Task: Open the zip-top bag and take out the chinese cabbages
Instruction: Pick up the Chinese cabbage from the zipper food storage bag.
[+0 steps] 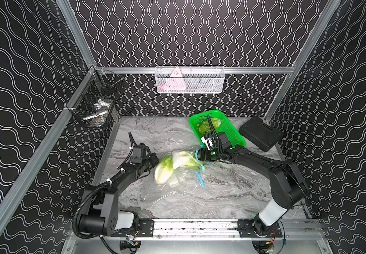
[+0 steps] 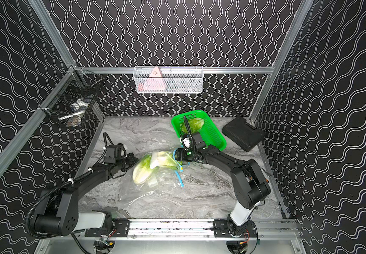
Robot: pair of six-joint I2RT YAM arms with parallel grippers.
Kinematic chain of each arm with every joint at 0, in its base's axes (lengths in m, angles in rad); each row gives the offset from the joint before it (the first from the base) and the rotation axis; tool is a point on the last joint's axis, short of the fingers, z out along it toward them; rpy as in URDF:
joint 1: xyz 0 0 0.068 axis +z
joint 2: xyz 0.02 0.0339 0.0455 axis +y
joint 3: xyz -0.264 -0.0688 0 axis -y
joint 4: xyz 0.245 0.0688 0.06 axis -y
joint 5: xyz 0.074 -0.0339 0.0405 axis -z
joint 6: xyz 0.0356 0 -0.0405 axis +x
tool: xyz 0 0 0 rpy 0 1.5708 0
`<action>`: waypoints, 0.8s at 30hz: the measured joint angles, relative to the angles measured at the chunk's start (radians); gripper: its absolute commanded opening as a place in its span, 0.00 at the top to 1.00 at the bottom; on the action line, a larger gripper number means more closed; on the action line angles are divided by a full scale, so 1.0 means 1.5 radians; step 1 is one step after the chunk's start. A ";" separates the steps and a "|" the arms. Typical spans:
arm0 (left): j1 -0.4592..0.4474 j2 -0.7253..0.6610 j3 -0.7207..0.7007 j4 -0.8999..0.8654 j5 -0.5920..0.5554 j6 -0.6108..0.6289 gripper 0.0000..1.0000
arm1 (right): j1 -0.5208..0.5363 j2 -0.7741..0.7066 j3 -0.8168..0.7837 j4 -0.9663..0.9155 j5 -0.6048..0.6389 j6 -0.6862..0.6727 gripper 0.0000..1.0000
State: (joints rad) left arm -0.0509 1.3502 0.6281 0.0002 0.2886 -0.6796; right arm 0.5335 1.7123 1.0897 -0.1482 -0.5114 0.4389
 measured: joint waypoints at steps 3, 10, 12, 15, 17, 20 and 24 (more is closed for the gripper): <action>0.000 0.001 0.000 0.001 0.000 0.000 1.00 | -0.001 0.022 -0.004 0.038 -0.039 0.023 0.43; 0.001 0.003 0.000 0.002 0.000 0.000 1.00 | -0.003 0.029 -0.011 0.078 -0.079 0.045 1.00; 0.001 0.001 0.000 -0.001 0.000 0.000 1.00 | -0.002 0.004 -0.018 0.068 -0.068 0.036 1.00; 0.002 -0.016 -0.001 -0.007 -0.008 -0.001 1.00 | 0.003 -0.062 -0.019 0.048 -0.024 -0.006 1.00; 0.007 -0.028 -0.004 -0.007 -0.019 -0.001 1.00 | 0.014 -0.106 -0.014 0.020 0.021 -0.045 1.00; 0.015 -0.026 -0.005 -0.009 -0.025 -0.003 1.00 | 0.045 -0.182 -0.003 -0.030 0.116 -0.129 1.00; 0.019 -0.018 -0.010 -0.005 -0.020 -0.007 1.00 | 0.049 -0.267 -0.002 -0.072 0.228 -0.208 1.00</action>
State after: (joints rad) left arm -0.0227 1.3239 0.6132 -0.0078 0.2584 -0.6895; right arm 0.6064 1.3125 1.0874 -0.2558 -0.1699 0.1272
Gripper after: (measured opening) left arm 0.050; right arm 0.051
